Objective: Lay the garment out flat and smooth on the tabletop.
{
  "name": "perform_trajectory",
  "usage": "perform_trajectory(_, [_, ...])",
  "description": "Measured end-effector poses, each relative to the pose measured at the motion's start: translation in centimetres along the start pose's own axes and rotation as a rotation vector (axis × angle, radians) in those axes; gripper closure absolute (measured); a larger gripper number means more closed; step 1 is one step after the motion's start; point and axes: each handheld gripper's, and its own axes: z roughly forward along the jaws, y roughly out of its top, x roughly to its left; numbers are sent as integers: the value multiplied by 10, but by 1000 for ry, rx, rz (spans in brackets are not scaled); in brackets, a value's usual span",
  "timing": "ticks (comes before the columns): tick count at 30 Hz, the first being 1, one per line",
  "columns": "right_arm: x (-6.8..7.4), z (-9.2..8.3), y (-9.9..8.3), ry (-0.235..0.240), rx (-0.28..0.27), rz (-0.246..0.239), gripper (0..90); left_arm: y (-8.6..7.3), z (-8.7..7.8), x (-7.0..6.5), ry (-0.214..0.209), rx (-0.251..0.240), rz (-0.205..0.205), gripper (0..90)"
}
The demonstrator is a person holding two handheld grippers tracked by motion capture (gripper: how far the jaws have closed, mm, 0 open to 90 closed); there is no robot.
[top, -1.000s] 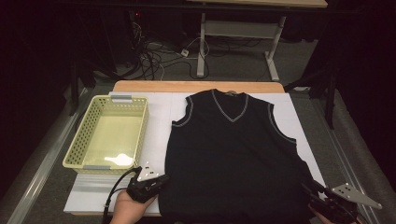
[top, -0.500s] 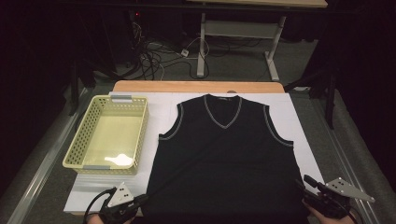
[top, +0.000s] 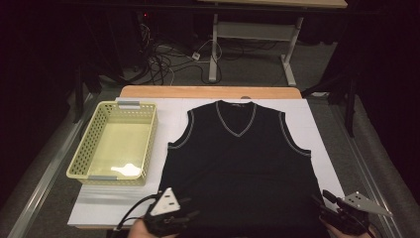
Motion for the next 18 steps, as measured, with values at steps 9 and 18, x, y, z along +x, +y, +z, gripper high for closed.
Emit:
perform_trajectory(9, [-1, -8, -16, -23, 36, 20, 514, -6, 30, -16, 8, 37, 112, 590])
perform_trajectory(18, [9, -13, -17, -13, 35, -30, 880, -2, 32, -15, -29, 45, 130, 860])
